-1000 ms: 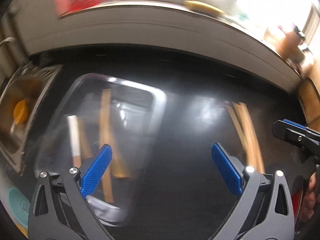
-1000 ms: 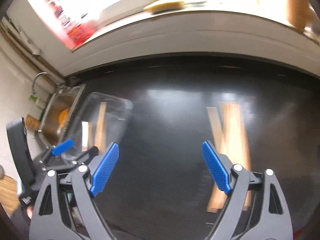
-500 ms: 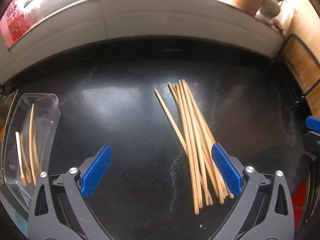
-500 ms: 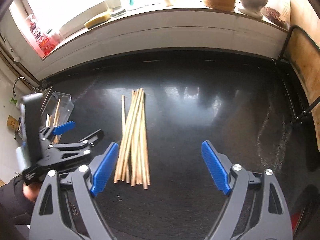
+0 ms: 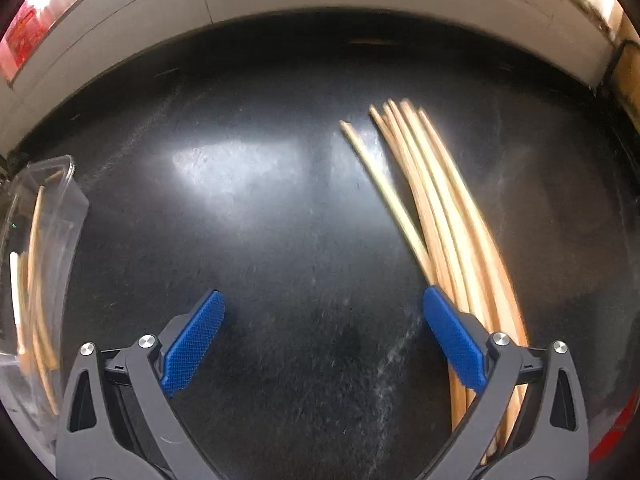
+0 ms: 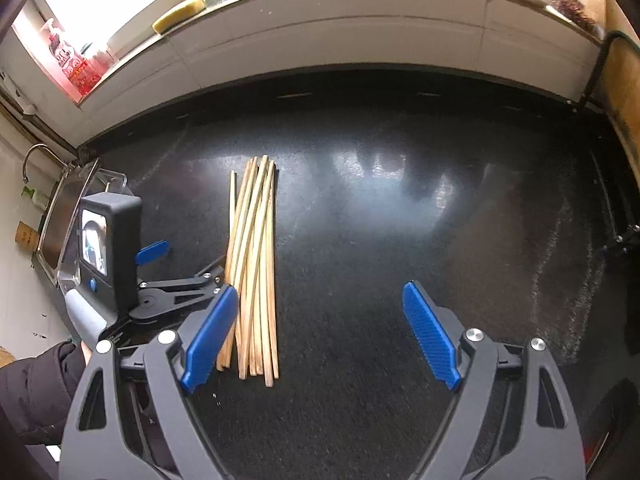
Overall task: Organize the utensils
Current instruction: 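Grasp a chopstick with the left tool while the right tool grasps another chopstick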
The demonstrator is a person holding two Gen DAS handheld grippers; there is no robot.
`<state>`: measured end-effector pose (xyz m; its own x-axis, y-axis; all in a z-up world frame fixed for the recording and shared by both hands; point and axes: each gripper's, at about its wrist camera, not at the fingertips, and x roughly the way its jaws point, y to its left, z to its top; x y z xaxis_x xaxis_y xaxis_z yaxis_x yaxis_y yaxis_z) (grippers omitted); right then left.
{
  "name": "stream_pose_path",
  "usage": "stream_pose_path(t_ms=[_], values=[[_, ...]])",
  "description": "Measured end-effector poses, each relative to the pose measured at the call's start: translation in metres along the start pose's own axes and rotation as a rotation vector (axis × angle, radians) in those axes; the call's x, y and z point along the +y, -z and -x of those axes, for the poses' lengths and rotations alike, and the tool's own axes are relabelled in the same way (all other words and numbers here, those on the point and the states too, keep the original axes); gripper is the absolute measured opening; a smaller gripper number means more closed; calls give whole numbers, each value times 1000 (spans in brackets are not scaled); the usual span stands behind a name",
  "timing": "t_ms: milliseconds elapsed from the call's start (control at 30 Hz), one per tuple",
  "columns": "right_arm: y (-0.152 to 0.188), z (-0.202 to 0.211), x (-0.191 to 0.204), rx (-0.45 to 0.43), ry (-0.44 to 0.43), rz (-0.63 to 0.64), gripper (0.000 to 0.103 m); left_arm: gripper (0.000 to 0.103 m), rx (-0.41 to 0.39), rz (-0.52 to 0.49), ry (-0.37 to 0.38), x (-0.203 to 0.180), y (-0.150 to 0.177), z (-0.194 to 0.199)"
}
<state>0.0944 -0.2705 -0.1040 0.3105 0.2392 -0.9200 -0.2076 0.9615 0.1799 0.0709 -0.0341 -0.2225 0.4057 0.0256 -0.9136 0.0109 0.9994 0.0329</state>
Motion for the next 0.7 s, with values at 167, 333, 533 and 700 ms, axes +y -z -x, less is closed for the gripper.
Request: stream_pose_path(t_ms=[167,333,533,700], values=[[-7,-21,5,36,-4,-16,82,97,16,38,32,1,-12,-1],[-6,-33,4,66,-6,-35,82,97,40,49,78,-3,-12,9],[-7,-44,0,92,-3,-45,82,97,51,15,62,-16,-4,8],[-11,-52,1,100,-3,-29,80,97,46,33,49,-15,-6,7]])
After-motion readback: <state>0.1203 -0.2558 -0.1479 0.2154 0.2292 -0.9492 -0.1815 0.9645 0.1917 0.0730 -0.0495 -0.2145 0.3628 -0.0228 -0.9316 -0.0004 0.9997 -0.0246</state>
